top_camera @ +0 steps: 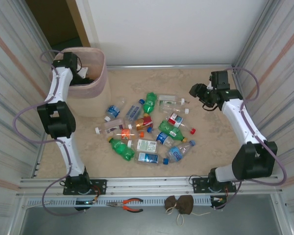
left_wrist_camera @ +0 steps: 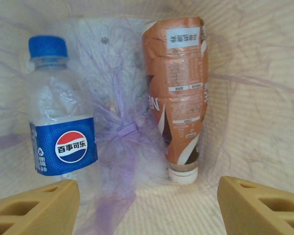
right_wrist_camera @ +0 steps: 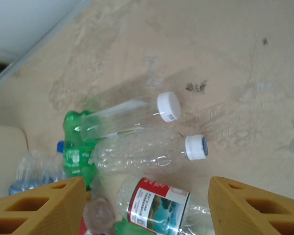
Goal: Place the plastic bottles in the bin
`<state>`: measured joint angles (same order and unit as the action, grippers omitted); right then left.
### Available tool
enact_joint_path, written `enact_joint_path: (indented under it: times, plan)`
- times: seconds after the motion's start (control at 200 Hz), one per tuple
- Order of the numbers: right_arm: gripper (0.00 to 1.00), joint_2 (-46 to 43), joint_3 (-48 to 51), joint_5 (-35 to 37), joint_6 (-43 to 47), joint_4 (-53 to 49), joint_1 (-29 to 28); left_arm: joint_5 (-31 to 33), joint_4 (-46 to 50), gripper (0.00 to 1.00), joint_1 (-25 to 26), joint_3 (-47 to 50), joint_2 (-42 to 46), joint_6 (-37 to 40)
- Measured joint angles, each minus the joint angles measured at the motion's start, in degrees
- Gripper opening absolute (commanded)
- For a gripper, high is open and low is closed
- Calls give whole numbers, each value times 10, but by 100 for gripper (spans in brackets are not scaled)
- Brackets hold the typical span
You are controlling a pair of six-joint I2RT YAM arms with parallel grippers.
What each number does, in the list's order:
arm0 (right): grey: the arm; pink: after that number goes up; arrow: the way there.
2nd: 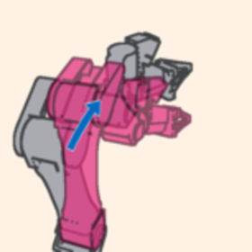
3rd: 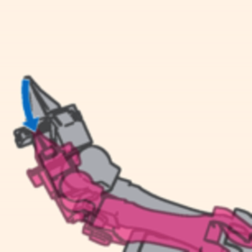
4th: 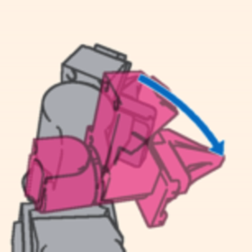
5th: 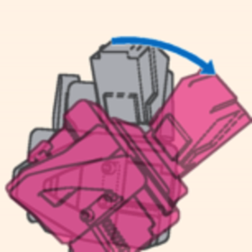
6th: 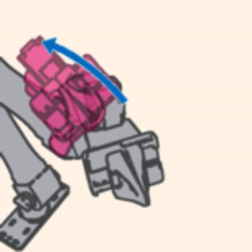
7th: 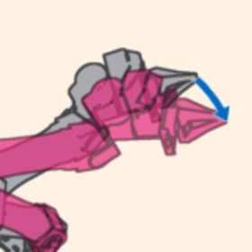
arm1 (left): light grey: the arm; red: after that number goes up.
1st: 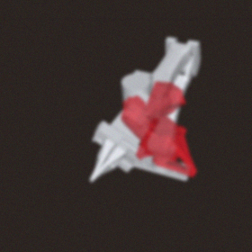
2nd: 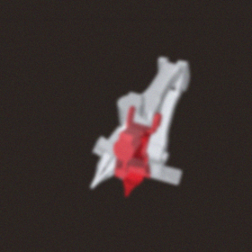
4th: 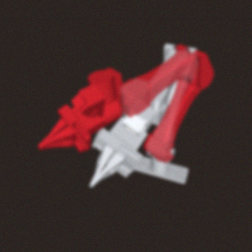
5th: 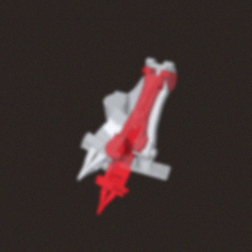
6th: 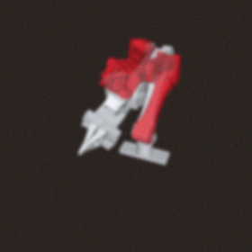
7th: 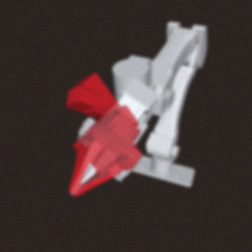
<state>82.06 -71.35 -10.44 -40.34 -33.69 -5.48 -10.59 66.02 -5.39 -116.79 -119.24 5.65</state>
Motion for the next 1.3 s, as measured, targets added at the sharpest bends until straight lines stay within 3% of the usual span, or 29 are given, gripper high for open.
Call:
enact_joint_path:
  times: [0.256, 0.626, 0.877, 1.298]
  plan:
    - [64, 148, -114, 19, -224, -48, 3, -39, -4, 75, 0, 21, 60, -10]
    - [65, 298, -201, -21, -402, -64, 2, -85, -35, 76, 2, 55, 150, -23]
    - [64, 386, -226, -62, -462, -50, -11, -99, -59, 76, 3, 87, 210, -28]
    - [58, 425, -244, -88, -505, -26, -20, -100, -64, 76, 3, 97, 218, -30]
